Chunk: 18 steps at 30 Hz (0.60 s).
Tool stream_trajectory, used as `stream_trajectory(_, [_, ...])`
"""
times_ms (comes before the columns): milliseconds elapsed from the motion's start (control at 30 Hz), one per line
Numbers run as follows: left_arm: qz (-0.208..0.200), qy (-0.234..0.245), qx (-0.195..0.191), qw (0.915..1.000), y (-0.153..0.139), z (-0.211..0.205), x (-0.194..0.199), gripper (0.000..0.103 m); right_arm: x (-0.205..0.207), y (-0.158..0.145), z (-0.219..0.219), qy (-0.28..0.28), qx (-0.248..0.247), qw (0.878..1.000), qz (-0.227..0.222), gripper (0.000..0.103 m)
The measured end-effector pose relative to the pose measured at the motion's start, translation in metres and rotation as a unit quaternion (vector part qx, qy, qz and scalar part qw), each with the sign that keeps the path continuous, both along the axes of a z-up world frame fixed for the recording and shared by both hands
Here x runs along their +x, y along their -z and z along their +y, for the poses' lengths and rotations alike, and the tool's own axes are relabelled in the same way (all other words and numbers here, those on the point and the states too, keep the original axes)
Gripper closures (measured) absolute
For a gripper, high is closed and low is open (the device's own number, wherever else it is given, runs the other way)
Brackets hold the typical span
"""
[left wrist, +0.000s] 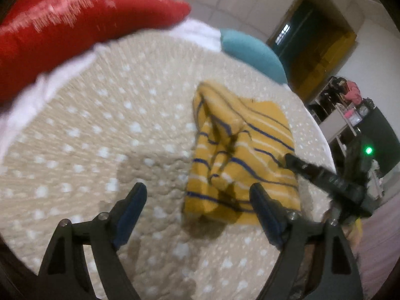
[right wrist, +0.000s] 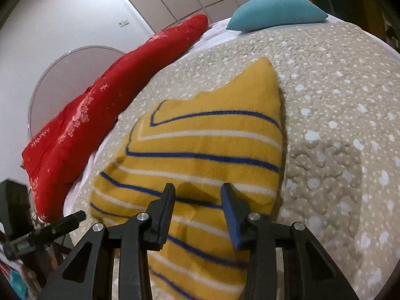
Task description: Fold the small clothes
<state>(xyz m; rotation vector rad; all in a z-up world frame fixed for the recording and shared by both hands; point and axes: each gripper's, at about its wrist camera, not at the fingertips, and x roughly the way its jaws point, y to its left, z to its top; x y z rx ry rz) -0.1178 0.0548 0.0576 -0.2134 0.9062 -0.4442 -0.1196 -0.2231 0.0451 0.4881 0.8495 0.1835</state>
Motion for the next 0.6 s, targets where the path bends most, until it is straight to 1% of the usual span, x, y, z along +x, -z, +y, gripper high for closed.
stream_trajectory(33, [-0.014,-0.005,0.002,0.9999,-0.004,0.005,-0.009,0.018,-0.004,-0.009,-0.002,-0.001,0.016,1.000,-0.016,0.061])
stream_trajectory(100, [-0.027,-0.011,0.002,0.9996,-0.006,0.006,-0.014,0.017,-0.008,-0.028,-0.009,0.001,0.046,0.998,-0.048,0.061])
stream_trajectory(133, [-0.033,-0.014,0.002,0.9994,-0.007,0.008,-0.020,0.017,-0.005,-0.038,-0.012,0.003,0.064,0.996,-0.061,0.061])
stream_trajectory(167, [-0.036,-0.016,0.002,0.9992,-0.008,0.008,-0.017,0.017,0.001,-0.044,-0.015,-0.001,0.082,0.994,-0.065,0.060])
stream_trajectory(200, [-0.041,-0.018,0.004,0.9990,-0.008,0.007,-0.020,0.017,0.013,-0.046,-0.015,-0.007,0.105,0.992,-0.064,0.059])
stream_trajectory(233, [-0.046,-0.022,0.006,0.9987,-0.009,0.007,-0.024,0.017,0.027,-0.043,-0.018,-0.015,0.131,0.990,-0.056,0.055])
stream_trajectory(267, [-0.048,-0.024,0.007,0.9986,-0.010,0.007,-0.025,0.017,0.040,-0.036,-0.018,-0.014,0.149,0.988,-0.044,0.054])
stream_trajectory(300, [-0.050,-0.024,0.006,0.9984,-0.011,0.007,-0.027,0.017,0.055,-0.023,-0.021,-0.003,0.161,0.987,-0.024,0.053])
stream_trajectory(333, [-0.053,-0.024,0.007,0.9983,-0.012,0.005,-0.028,0.017,0.070,-0.002,-0.026,0.019,0.163,0.986,0.008,0.055])
stream_trajectory(367, [-0.056,-0.025,0.010,0.9981,-0.014,0.007,-0.031,0.017,0.080,0.016,-0.029,0.031,0.174,0.984,0.031,0.067])
stream_trajectory(400, [-0.062,-0.025,0.014,0.9976,-0.015,0.007,-0.033,0.017,0.085,0.034,-0.035,0.048,0.193,0.979,0.039,0.082])
stream_trajectory(433, [-0.069,-0.027,0.019,0.9971,-0.015,0.008,-0.034,0.017,0.085,0.039,-0.042,0.066,0.194,0.978,0.037,0.103])
stream_trajectory(467, [-0.080,-0.031,0.026,0.9960,-0.016,0.009,-0.035,0.017,0.085,0.045,-0.047,0.075,0.202,0.976,0.042,0.103])
stream_trajectory(500, [-0.089,-0.038,0.032,0.9948,-0.018,0.011,-0.037,0.016,0.084,0.047,-0.050,0.071,0.217,0.973,0.042,0.103])
stream_trajectory(533, [-0.096,-0.042,0.033,0.9940,-0.020,0.013,-0.039,0.015,0.082,0.044,-0.050,0.068,0.215,0.973,0.044,0.103])
stream_trajectory(567, [-0.104,-0.048,0.031,0.9930,-0.022,0.016,-0.041,0.013,0.078,0.039,-0.049,0.068,0.214,0.974,0.042,0.101])
stream_trajectory(600, [-0.106,-0.052,0.029,0.9926,-0.022,0.017,-0.040,0.012,0.071,0.031,-0.049,0.067,0.220,0.973,0.031,0.092])
